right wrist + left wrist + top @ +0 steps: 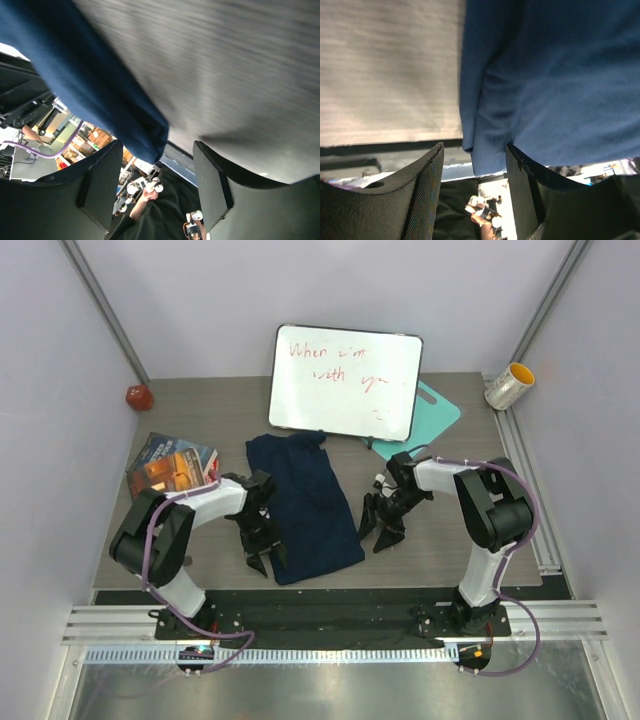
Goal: Fold and stack the t-shirts
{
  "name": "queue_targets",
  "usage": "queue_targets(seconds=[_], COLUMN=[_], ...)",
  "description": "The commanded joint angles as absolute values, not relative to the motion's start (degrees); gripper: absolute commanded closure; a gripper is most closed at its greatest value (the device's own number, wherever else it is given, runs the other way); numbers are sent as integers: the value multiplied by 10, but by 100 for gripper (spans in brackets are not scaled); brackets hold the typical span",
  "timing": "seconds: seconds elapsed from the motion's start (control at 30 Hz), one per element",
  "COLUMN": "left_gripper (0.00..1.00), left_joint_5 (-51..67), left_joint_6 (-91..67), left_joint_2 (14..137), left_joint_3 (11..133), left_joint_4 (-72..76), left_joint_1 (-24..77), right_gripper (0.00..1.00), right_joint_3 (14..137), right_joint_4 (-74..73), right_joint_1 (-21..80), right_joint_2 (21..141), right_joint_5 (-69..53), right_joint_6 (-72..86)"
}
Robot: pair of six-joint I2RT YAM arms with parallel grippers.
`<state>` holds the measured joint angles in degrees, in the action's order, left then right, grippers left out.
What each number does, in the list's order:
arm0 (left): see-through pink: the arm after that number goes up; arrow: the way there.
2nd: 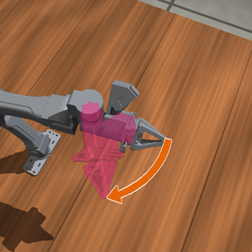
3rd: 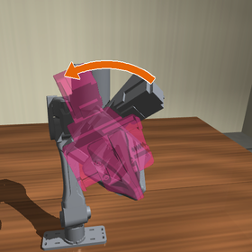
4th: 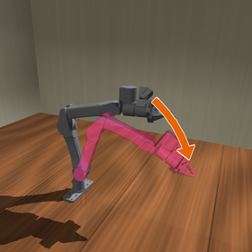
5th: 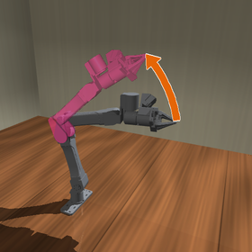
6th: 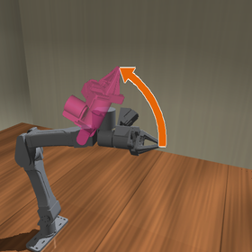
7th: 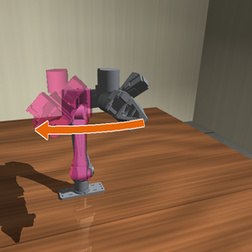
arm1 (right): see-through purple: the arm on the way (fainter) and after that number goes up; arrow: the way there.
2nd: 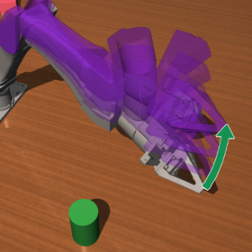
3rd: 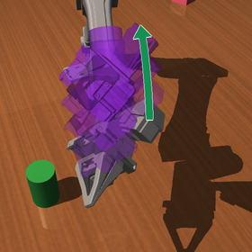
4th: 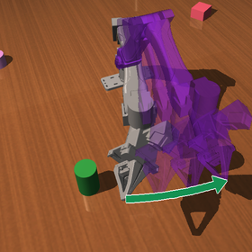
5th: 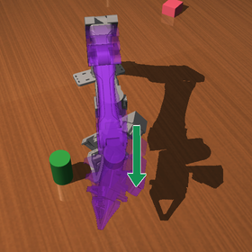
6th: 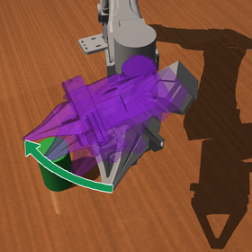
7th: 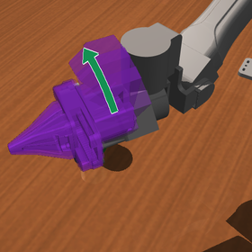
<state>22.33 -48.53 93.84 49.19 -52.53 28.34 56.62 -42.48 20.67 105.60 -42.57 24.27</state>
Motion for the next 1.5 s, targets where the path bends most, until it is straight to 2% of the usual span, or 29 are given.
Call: queue_targets(seconds=[0.0, 0.3, 0.73, 0.97, 1.27, 1.47], left_gripper=[46, 43, 43, 43, 42, 42], left_joint_5=[229, 202, 180, 173, 146, 130], left_joint_6=[-525, -570, -596, -596, -571, -550], left_joint_2=[908, 822, 838, 814, 783, 812], left_joint_3=[458, 358, 325, 306, 294, 306], left_joint_4=[-460, -343, -249, -263, -349, -387], left_joint_1=[273, 241, 241, 242, 242, 242], right_gripper=[36, 36, 36, 36, 36, 36], right_joint_3=[543, 555, 539, 525, 514, 514], right_joint_4=[-374, -370, -328, -302, -300, -301], right_joint_1=[214, 220, 256, 310, 311, 311], right_joint_2=[1027, 1026, 1034, 1050, 1057, 1079], right_joint_5=[-423, -399, -379, -360, -350, -359], right_joint_6=[236, 233, 272, 300, 303, 312])
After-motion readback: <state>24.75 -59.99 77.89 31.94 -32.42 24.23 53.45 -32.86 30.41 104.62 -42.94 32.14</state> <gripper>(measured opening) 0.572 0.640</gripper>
